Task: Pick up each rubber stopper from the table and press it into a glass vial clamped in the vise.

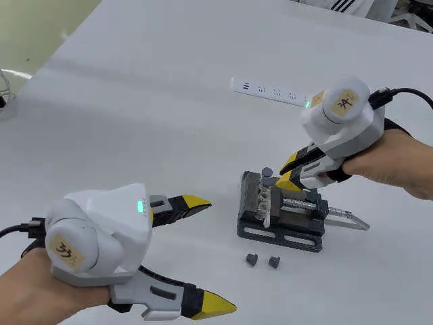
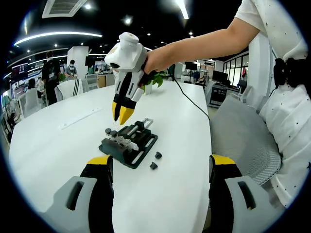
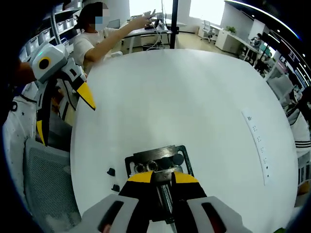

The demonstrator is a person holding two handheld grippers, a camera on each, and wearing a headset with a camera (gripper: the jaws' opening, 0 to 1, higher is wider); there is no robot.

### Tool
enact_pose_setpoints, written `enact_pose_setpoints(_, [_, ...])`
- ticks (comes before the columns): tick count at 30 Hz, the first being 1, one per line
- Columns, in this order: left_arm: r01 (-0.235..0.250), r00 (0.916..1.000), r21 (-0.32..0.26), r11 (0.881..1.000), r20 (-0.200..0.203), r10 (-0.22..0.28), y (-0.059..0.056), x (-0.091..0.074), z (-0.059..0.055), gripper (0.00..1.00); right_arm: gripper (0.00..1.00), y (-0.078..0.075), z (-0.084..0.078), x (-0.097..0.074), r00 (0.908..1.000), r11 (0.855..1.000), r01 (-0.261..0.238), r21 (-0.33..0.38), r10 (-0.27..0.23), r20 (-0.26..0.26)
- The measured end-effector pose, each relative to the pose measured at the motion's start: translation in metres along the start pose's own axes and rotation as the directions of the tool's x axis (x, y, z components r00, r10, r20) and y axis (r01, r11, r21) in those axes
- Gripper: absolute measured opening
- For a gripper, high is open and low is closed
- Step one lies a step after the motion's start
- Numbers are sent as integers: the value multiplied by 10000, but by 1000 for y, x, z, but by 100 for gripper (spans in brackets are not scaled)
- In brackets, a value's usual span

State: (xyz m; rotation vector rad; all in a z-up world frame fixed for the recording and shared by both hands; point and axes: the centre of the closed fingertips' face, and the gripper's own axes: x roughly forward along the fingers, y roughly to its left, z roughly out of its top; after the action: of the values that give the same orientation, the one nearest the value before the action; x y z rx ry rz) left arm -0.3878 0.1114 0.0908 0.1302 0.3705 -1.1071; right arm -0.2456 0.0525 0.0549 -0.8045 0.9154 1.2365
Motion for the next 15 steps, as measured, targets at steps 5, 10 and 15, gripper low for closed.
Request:
enact_pose_setpoints(5, [20, 10000, -26, 10000, -17, -20, 0, 0, 1, 79, 13, 3, -5, -13, 9989, 9996, 178, 199, -186, 423])
enact_pose_setpoints(10, [64, 9998, 9, 10000, -162, -64, -1, -1, -1, 79, 17, 5, -13, -22, 9963, 9982, 387, 465, -421, 751])
enact_pose_setpoints(15, [134, 9995, 69, 9999, -283, -132, -3, 0, -1, 78, 18, 7, -24, -32, 9915, 9946, 580, 862, -674, 1111])
